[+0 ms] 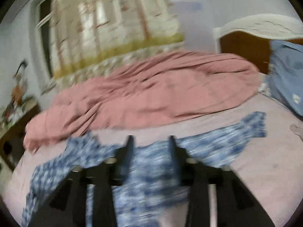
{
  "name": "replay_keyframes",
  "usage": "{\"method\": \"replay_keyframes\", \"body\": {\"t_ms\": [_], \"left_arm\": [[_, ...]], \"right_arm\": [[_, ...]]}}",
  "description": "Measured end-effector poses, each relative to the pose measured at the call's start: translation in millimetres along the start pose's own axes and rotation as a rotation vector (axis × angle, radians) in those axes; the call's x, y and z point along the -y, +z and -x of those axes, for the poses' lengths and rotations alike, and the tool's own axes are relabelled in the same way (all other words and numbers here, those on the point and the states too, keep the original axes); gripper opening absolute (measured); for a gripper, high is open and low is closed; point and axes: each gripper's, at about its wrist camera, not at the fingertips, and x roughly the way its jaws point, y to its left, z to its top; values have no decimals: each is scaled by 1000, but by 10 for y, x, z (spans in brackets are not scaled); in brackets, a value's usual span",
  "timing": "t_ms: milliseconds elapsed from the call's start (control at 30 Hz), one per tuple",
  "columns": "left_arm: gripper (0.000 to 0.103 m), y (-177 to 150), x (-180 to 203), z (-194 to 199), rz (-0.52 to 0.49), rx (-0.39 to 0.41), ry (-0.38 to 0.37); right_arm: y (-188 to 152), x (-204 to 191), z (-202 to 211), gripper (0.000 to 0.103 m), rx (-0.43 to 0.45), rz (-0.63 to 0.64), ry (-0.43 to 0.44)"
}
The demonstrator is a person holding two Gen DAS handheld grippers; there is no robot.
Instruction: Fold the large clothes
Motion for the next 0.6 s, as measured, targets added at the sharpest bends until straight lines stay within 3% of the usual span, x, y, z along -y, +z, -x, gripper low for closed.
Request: {"method": "replay_keyframes", "body": {"t_ms": [133,300,433,533,600], "left_arm": [[82,125,407,-39,29,41,-52],[82,-147,718,-445,94,-18,-146],[82,-545,872,-853,84,-116,-136],[82,-827,905,-1122,59,-197,-94],[82,-980,892,-1276,61,-238,-80]], "right_arm": [[-4,576,-190,51,-43,26,-75],[-232,1467,-795,52,-171,-190,-89],[-579,2077,-1352,52,-285,-307,-168],[-689,2514,-1525,52,-290,-500,-84],[-637,2753,-1526,52,-257,-562,-67]]}}
